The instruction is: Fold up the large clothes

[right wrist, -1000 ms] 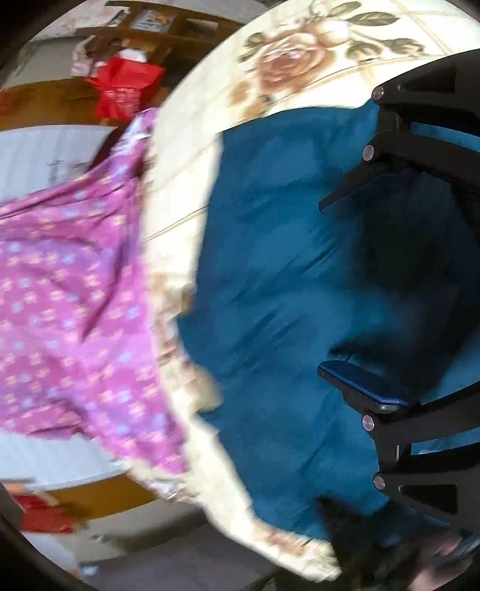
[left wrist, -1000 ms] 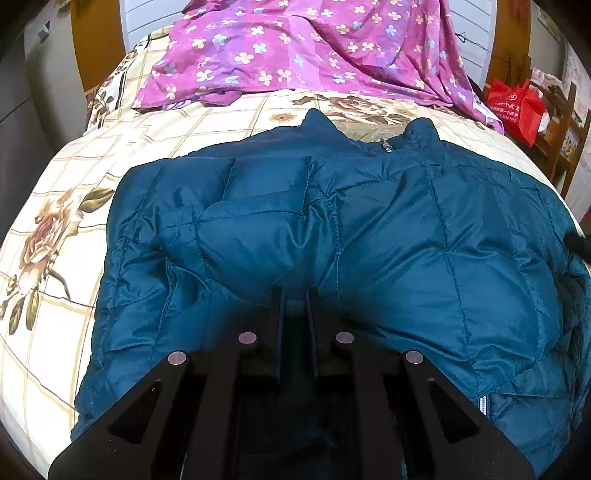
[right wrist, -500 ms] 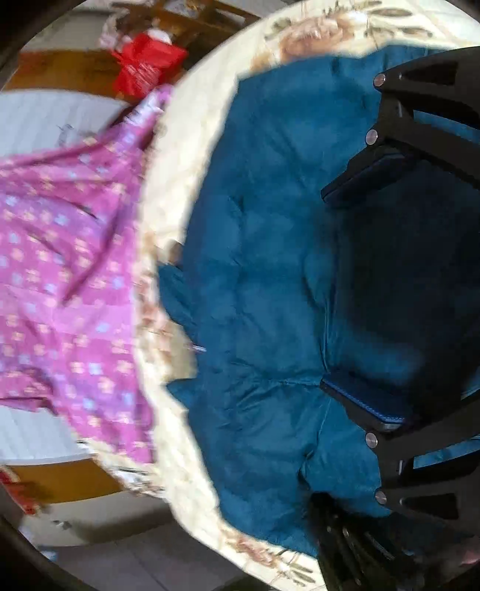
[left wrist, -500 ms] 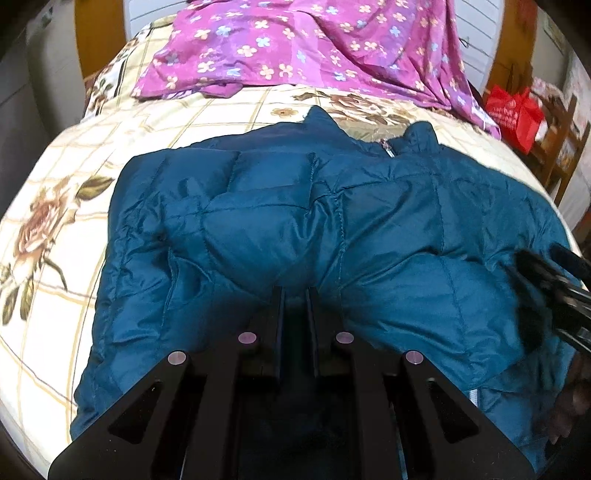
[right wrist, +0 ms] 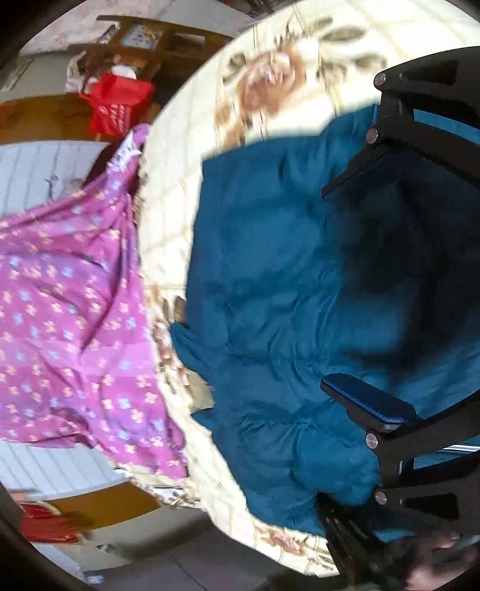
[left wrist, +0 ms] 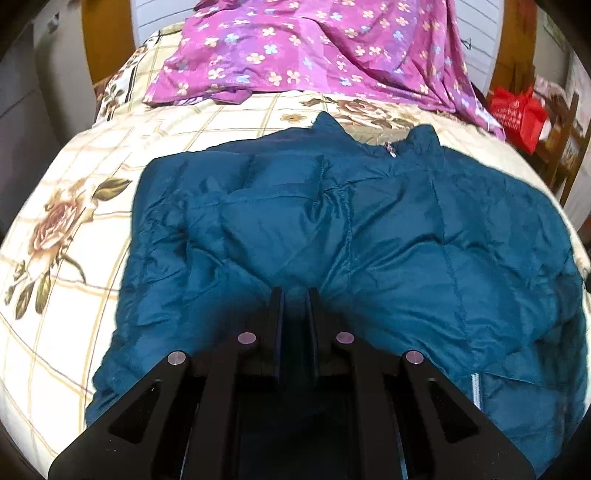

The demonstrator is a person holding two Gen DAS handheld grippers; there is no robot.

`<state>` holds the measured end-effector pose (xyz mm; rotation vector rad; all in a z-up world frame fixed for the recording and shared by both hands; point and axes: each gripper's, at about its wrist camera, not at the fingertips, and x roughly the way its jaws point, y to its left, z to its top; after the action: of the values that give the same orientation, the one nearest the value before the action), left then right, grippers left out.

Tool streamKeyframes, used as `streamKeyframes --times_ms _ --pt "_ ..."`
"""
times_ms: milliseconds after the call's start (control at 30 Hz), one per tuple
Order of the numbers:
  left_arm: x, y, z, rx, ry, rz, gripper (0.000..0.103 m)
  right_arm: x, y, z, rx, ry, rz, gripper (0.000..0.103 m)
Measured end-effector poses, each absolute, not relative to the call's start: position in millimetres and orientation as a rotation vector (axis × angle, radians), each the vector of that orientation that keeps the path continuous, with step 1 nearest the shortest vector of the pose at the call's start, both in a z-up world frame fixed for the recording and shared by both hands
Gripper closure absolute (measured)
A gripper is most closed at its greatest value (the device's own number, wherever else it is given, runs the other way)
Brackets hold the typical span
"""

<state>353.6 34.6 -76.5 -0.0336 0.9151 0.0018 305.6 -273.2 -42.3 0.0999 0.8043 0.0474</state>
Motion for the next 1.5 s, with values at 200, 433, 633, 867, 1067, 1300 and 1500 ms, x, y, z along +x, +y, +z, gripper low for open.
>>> streamKeyframes --times_ms 200,433,633,867,1067,1300,1500 --pt "321 43 -53 -0.012 0.869 -0.012 0.092 208 -314 -16 0.019 0.821 0.031 0.011" --pt "275 57 -48 0.040 0.864 0.055 0.092 85 -347 -31 0.037 0.829 -0.007 0.011" --pt "211 85 -66 0.065 0.869 0.072 0.092 27 -352 -57 0.081 0.803 0.033 0.011" --pt "139 123 -69 0.018 0.919 0.177 0.092 19 -380 -101 0.244 0.839 0.074 0.011" --pt "99 125 -63 -0.004 0.909 0.104 0.092 22 -396 -125 0.430 0.833 0.152 0.011" --pt "92 138 -82 -0.029 0.959 0.152 0.092 25 -378 -125 0.373 0.823 0.215 0.008" --pt "94 174 -92 -0.181 0.959 0.177 0.092 25 -372 -126 0.329 0.820 0.201 0.005"
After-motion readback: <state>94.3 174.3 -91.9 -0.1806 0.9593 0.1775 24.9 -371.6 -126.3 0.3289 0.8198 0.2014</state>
